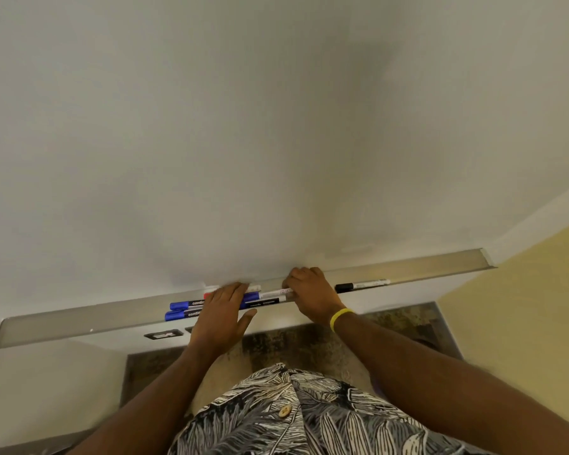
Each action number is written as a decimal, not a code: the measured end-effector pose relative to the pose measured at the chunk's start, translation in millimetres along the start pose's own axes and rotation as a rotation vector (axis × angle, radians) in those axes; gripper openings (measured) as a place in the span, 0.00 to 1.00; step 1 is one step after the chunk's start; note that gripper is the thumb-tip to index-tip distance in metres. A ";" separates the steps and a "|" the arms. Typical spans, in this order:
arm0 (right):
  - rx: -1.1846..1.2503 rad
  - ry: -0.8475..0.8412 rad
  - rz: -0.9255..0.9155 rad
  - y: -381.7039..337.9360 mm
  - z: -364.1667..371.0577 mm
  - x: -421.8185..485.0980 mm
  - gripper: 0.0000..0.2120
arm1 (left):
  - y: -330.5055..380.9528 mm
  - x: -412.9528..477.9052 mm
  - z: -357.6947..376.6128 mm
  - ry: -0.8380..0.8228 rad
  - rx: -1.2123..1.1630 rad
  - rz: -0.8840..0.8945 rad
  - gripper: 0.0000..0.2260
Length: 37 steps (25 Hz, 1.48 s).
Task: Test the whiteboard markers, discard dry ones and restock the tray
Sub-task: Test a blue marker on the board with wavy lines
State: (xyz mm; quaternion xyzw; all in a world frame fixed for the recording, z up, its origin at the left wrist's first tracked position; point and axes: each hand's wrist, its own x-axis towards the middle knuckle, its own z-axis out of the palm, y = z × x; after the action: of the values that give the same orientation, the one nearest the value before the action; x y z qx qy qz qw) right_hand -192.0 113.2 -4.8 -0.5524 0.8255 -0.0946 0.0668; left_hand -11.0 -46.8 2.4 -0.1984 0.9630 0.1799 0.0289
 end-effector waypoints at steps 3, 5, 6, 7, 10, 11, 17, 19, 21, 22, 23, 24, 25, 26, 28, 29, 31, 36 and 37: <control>0.028 -0.005 -0.041 -5.6 -0.4 -17.0 0.08 | 18.4 2.5 -2.2 -0.059 -0.040 0.060 0.21; 0.046 -0.007 -0.027 -9.4 0.1 -20.8 0.09 | 22.9 3.8 -3.8 -0.136 -0.032 0.085 0.18; 0.062 -0.011 -0.025 -9.9 -0.1 -22.8 0.09 | 24.8 4.6 -1.7 -0.183 -0.044 0.092 0.16; 0.074 -0.035 -0.024 -8.4 1.5 -26.3 0.09 | 26.9 5.0 2.1 -0.209 -0.074 0.085 0.15; 0.261 -0.080 0.176 -6.1 0.9 -48.7 0.14 | 40.6 -2.1 10.1 -0.254 -0.167 0.070 0.12; 0.459 -0.069 0.362 -1.3 -3.9 -73.1 0.17 | 59.0 -4.2 14.5 -0.275 -0.163 0.107 0.11; 1.423 -0.176 0.753 -30.0 -11.2 -80.3 0.17 | 77.1 -6.3 9.0 -0.224 -0.128 0.190 0.11; 1.540 -0.162 0.781 -35.6 -4.3 -77.2 0.20 | 83.0 -6.2 5.5 -0.202 -0.120 0.226 0.14; 1.604 -0.123 0.786 -37.3 0.3 -75.4 0.20 | 85.4 -5.6 4.3 -0.176 -0.127 0.240 0.16; 1.624 -0.109 0.798 -37.0 -0.4 -74.9 0.19 | 85.9 -5.0 4.2 -0.172 -0.126 0.242 0.17; 1.641 -0.097 0.811 -36.5 -1.4 -75.0 0.19 | 86.7 -4.2 4.8 -0.173 -0.119 0.246 0.17; 1.651 -0.087 0.818 -36.1 -2.2 -75.1 0.19 | 87.2 -3.2 6.0 -0.180 -0.110 0.250 0.17; 1.651 -0.081 0.823 -36.9 -3.4 -75.7 0.19 | 88.4 -2.5 6.7 -0.187 -0.107 0.249 0.18; 1.652 -0.074 0.829 -37.8 -3.8 -76.3 0.19 | 89.5 -2.2 7.0 -0.194 -0.106 0.242 0.19; 1.645 -0.060 0.857 -37.6 -2.7 -75.8 0.18 | 89.9 -0.6 9.1 -0.195 -0.111 0.230 0.22; 1.640 -0.052 0.882 -36.9 -2.8 -74.5 0.18 | 89.3 1.0 9.3 -0.188 -0.111 0.229 0.21; 1.645 -0.027 0.922 -35.1 -2.7 -71.7 0.17 | 88.8 4.5 8.3 -0.159 -0.091 0.222 0.18; 1.687 0.089 0.952 -27.9 -9.7 -67.2 0.19 | 89.7 11.2 7.7 -0.150 -0.147 0.142 0.18; 1.727 0.127 0.976 -23.1 -10.9 -67.1 0.20 | 87.2 13.3 7.1 -0.148 -0.186 0.119 0.20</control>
State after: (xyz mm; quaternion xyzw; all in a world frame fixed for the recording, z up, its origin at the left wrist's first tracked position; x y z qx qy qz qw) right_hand -148.0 167.6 11.5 0.0920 0.6123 -0.6547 0.4336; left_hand -57.6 25.5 23.3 -0.1287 0.9476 0.2839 0.0704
